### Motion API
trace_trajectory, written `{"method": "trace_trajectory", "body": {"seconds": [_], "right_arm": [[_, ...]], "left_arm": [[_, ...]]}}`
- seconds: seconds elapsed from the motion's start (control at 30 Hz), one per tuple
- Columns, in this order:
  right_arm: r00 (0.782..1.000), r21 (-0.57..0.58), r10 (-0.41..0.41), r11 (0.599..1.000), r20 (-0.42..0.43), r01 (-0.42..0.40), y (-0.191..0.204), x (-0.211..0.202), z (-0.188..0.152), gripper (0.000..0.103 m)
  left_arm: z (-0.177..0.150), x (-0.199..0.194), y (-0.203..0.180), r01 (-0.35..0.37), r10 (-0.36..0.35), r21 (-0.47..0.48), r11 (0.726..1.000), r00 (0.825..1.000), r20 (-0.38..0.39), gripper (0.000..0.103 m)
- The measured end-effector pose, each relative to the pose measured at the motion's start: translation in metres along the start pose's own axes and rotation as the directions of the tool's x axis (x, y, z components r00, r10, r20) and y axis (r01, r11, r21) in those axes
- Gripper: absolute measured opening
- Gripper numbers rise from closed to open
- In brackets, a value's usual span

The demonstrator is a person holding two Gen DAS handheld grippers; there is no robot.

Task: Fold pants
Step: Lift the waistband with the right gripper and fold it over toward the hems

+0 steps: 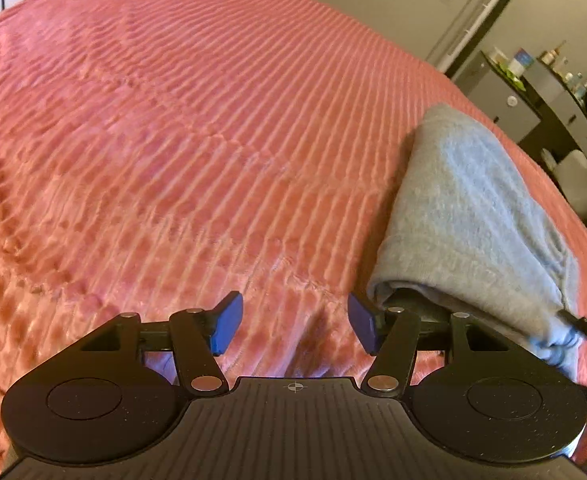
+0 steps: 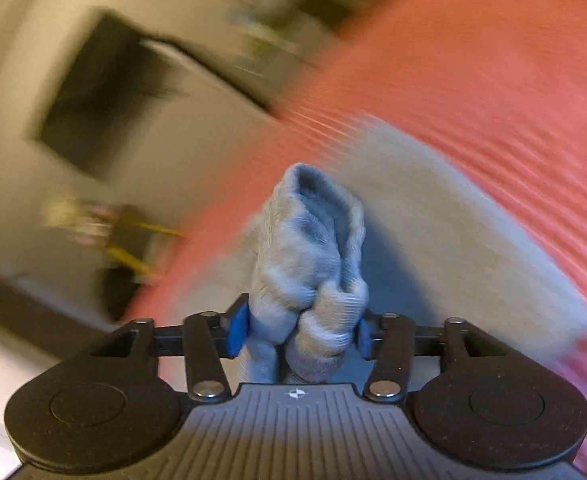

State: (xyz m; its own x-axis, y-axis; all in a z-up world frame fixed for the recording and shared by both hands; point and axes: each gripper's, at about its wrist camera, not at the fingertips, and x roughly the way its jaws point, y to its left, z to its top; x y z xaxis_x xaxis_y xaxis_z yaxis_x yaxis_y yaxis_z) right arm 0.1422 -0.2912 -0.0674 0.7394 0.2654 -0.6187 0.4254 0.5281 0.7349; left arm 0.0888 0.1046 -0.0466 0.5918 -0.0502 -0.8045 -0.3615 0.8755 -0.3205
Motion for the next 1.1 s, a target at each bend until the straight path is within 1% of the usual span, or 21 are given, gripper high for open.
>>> {"method": "trace_trajectory", "body": {"seconds": [0.03, 0.07, 0.1, 0.2, 0.23, 0.27, 0.3, 0.33, 0.4, 0.53, 0.6, 0.67, 0.73, 0.77, 0.83, 0.87, 0.9, 0.93, 1.0, 1.03, 1.1], "right_arm": [[0.997, 0.082, 0.071, 0.994, -0.017, -0.069, -0.019, 0.004, -0.001, 0.057], [0.994, 0.113, 0.111, 0.987, -0.006, -0.110, -0.027, 0.004, -0.002, 0.058], [0.992, 0.124, 0.126, 0.984, -0.005, -0.124, -0.028, 0.004, -0.002, 0.060], [0.988, 0.106, 0.150, 0.984, -0.039, -0.145, -0.022, 0.008, 0.001, 0.076], [0.986, 0.094, 0.153, 0.985, -0.063, -0.147, -0.014, 0.016, 0.005, 0.077], [0.985, 0.088, 0.155, 0.985, -0.079, -0.148, -0.011, 0.020, 0.007, 0.075], [0.985, 0.086, 0.148, 0.986, -0.092, -0.141, -0.009, 0.024, 0.009, 0.063], [0.985, 0.085, 0.139, 0.988, -0.103, -0.130, -0.008, 0.023, 0.009, 0.041], [0.981, 0.070, 0.169, 0.984, -0.099, -0.163, 0.002, 0.017, 0.009, 0.040], [0.967, -0.058, 0.242, 0.967, -0.073, -0.247, 0.037, -0.013, 0.010, 0.038], [0.961, -0.102, 0.272, 0.956, -0.059, -0.277, 0.054, -0.027, 0.011, 0.038], [0.948, -0.113, 0.315, 0.941, -0.051, -0.319, 0.067, -0.034, 0.016, 0.037], [0.935, -0.121, 0.352, 0.927, -0.043, -0.354, 0.071, -0.047, 0.019, 0.037], [0.930, -0.132, 0.364, 0.921, -0.040, -0.366, 0.073, -0.052, 0.021, 0.037], [0.925, -0.165, 0.378, 0.911, -0.032, -0.377, 0.072, -0.065, 0.027, 0.037], [0.926, -0.186, 0.376, 0.908, -0.030, -0.374, 0.072, -0.068, 0.029, 0.037], [0.930, -0.204, 0.368, 0.908, -0.026, -0.365, 0.073, -0.069, 0.031, 0.037], [0.933, -0.232, 0.359, 0.906, -0.020, -0.354, 0.071, -0.071, 0.029, 0.037], [0.942, -0.260, 0.337, 0.908, -0.008, -0.327, 0.069, -0.069, 0.030, 0.037], [0.949, -0.270, 0.316, 0.914, 0.001, -0.304, 0.061, -0.071, 0.031, 0.037], [0.962, -0.285, 0.273, 0.923, 0.014, -0.258, 0.043, -0.068, 0.034, 0.037]], "left_arm": [[-0.001, -0.001, 0.000, 0.000, 0.000, 0.002, 1.000, 1.000, 0.006, 0.063], [-0.001, -0.002, -0.001, -0.001, 0.001, 0.002, 1.000, 1.000, 0.010, 0.063], [-0.001, -0.002, -0.002, -0.001, 0.001, 0.005, 1.000, 1.000, 0.011, 0.063], [-0.001, 0.001, -0.010, -0.020, 0.020, 0.043, 0.999, 1.000, -0.004, 0.063], [-0.001, 0.003, -0.013, -0.025, 0.025, 0.061, 0.998, 1.000, -0.009, 0.063], [-0.001, 0.004, -0.015, -0.027, 0.028, 0.075, 0.997, 1.000, -0.010, 0.063], [-0.001, 0.004, -0.018, -0.027, 0.028, 0.092, 0.995, 1.000, -0.010, 0.063], [-0.002, 0.003, -0.021, -0.027, 0.028, 0.111, 0.994, 1.000, -0.008, 0.063], [-0.005, -0.002, -0.030, -0.018, 0.017, 0.159, 0.987, 1.000, 0.011, 0.063], [-0.009, -0.001, -0.054, -0.017, 0.007, 0.266, 0.964, 0.999, 0.040, 0.065], [-0.008, 0.009, -0.064, -0.035, 0.029, 0.279, 0.960, 0.999, 0.027, 0.065], [-0.005, 0.020, -0.071, -0.056, 0.058, 0.281, 0.958, 0.998, -0.001, 0.064], [0.001, 0.029, -0.074, -0.093, 0.097, 0.261, 0.961, 0.995, -0.001, 0.058], [0.005, 0.032, -0.073, -0.091, 0.097, 0.246, 0.965, 0.995, -0.012, 0.053], [0.011, 0.032, -0.068, -0.014, 0.019, 0.171, 0.985, 0.999, -0.031, 0.027], [0.012, 0.028, -0.066, 0.024, -0.022, 0.129, 0.991, 1.000, -0.019, 0.021], [0.012, 0.024, -0.067, 0.036, -0.036, 0.116, 0.993, 0.999, -0.006, 0.017], [0.012, 0.020, -0.068, 0.033, -0.035, 0.121, 0.992, 0.999, 0.010, 0.015], [0.005, 0.013, -0.073, 0.025, -0.033, 0.168, 0.986, 0.998, 0.045, 0.015], [0.002, 0.013, -0.075, 0.023, -0.032, 0.190, 0.982, 0.998, 0.047, 0.015], [-0.003, 0.018, -0.073, 0.015, -0.018, 0.209, 0.978, 1.000, 0.015, 0.016]]}}
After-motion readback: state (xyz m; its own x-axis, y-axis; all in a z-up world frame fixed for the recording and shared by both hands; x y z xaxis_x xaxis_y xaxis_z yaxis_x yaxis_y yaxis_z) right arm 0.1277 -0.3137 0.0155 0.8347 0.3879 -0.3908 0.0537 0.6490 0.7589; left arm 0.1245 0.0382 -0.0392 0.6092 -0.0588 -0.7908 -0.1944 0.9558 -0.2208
